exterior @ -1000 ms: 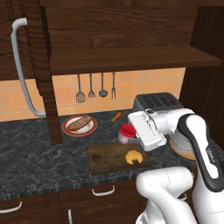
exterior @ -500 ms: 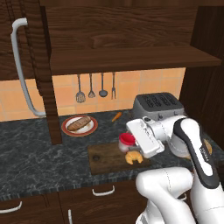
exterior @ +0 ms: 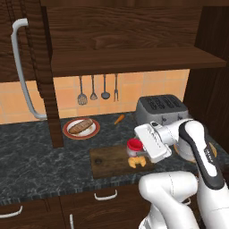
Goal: From the different types of pastries on the counter, select a croissant and place it on the cutting board. Then retrieve a jar of jam from the cabinet and place it alongside the croissant on the cutting board.
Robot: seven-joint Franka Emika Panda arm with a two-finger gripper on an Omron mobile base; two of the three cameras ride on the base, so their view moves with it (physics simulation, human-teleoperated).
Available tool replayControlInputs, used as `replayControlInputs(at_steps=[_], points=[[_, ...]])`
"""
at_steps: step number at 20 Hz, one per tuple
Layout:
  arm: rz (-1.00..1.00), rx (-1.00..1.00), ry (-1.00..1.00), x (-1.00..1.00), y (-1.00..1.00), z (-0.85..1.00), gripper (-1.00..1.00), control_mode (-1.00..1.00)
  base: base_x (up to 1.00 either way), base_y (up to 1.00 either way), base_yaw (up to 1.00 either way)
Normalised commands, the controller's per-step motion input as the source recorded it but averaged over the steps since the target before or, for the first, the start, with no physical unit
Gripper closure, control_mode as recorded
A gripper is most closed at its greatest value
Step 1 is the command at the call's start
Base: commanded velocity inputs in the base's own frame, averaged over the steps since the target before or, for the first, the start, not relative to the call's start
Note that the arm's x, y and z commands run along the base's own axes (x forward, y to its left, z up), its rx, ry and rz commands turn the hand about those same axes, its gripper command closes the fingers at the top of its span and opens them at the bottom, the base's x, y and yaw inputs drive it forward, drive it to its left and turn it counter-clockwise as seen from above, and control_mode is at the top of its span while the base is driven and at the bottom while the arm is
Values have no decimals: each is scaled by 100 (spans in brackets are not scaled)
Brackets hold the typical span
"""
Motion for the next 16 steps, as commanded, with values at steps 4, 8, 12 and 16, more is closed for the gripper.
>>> replayControlInputs(at_steps=[4,8,12,16], points=[[-9,-3,0,41,27,-67,100,-100,0,0,0],[-6,0,0,29,31,-77,100,-100,0,0,0],[-2,0,0,2,19,-92,100,-100,0,0,0],[0,0,0,0,31,-95,100,-100,0,0,0]])
